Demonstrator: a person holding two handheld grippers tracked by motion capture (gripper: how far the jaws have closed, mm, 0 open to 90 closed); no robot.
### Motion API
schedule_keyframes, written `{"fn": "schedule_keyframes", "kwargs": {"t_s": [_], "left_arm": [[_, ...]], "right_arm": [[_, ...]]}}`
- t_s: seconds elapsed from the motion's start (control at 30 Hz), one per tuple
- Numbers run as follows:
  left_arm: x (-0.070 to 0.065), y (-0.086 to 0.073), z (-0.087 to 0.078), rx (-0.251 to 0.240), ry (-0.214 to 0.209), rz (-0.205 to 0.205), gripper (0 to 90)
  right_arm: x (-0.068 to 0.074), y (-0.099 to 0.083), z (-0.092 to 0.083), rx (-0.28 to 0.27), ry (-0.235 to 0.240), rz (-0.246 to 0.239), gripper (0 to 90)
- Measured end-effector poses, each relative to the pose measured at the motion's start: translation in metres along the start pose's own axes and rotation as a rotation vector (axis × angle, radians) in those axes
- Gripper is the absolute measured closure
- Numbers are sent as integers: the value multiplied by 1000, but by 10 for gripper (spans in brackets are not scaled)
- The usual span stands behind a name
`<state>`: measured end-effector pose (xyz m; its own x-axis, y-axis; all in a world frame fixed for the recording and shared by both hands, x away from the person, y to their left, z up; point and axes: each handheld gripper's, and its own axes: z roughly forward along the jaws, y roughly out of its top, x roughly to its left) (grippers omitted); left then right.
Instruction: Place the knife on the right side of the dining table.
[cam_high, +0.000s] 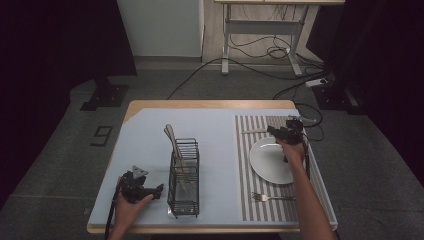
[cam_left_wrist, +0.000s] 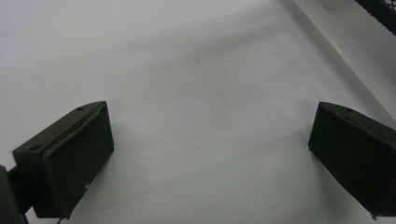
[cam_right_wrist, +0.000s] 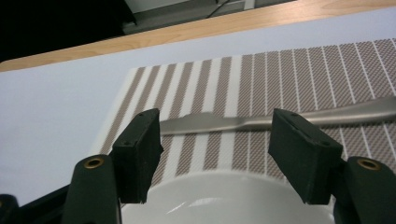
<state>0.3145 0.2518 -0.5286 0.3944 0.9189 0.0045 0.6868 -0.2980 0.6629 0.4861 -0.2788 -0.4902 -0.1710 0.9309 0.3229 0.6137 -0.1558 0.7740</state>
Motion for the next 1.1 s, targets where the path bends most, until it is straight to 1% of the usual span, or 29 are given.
{"fn": "schedule_keyframes", "kwargs": {"t_s": [0.03,0.07,0.1,0.13,0.17,0.2,0.23,0.27,0.3,0.33,0.37,0.43,0.5,0.53,0.6,0.63,0.73,0.77,0.8,0.83,0.87,0.9,0.93,0.97,1.0,1.03,1.1], "left_arm": [[0,0,0,0,0,0,0],[0,0,0,0,0,0,0],[0,0,0,1,0,0,0],[0,0,0,1,0,0,0],[0,0,0,1,0,0,0],[0,0,0,1,0,0,0],[0,0,0,0,0,-3,0],[0,0,0,0,-1,-3,0],[0,0,0,0,0,-3,0],[0,0,0,0,0,-2,0],[0,0,0,0,0,-2,0],[0,0,0,0,0,-2,0],[0,0,0,1,0,-2,0],[0,0,0,0,0,-2,0],[0,0,0,0,0,-2,0],[0,0,0,0,0,-2,0],[0,0,0,0,0,-1,0],[0,0,0,1,0,-1,0],[0,0,0,0,0,-1,0],[0,0,0,1,0,-1,0],[0,0,0,0,0,-2,0],[0,0,0,1,0,-1,0],[0,0,0,0,0,-2,0],[0,0,0,1,0,-1,0],[0,0,0,0,0,-2,0],[0,0,0,0,0,-1,0],[0,0,0,0,0,-2,0]], "right_arm": [[2,-2,-4,-5,5,-4,339],[7,-6,-14,-18,19,-12,339],[9,-8,-18,-22,24,-14,339],[9,-8,-18,-22,24,-14,339],[14,-12,-28,-35,44,-24,339],[14,-12,-28,-35,44,-24,339],[20,-17,-38,-45,67,-33,339],[20,-17,-38,-45,67,-33,339],[27,-25,-48,-46,92,-48,337],[30,-28,-51,-47,103,-55,334],[30,-28,-51,-47,103,-55,334],[38,-36,-59,-47,128,-80,331],[46,-45,-68,-50,159,-94,329],[54,-54,-73,-53,186,-113,329],[56,-57,-76,-50,194,-119,328],[60,-62,-78,-43,204,-128,327],[73,-73,-83,-29,226,-160,326],[82,-79,-85,-22,238,-182,325],[82,-79,-85,-22,238,-182,325],[90,-84,-87,-18,260,-200,325],[90,-84,-87,-18,260,-200,325],[97,-89,-88,-12,270,-216,324],[97,-89,-88,-12,270,-216,324],[104,-92,-87,-9,279,-230,324],[104,-92,-87,-9,279,-230,324],[108,-95,-86,0,286,-239,323],[109,-97,-84,1,286,-244,323]]}}
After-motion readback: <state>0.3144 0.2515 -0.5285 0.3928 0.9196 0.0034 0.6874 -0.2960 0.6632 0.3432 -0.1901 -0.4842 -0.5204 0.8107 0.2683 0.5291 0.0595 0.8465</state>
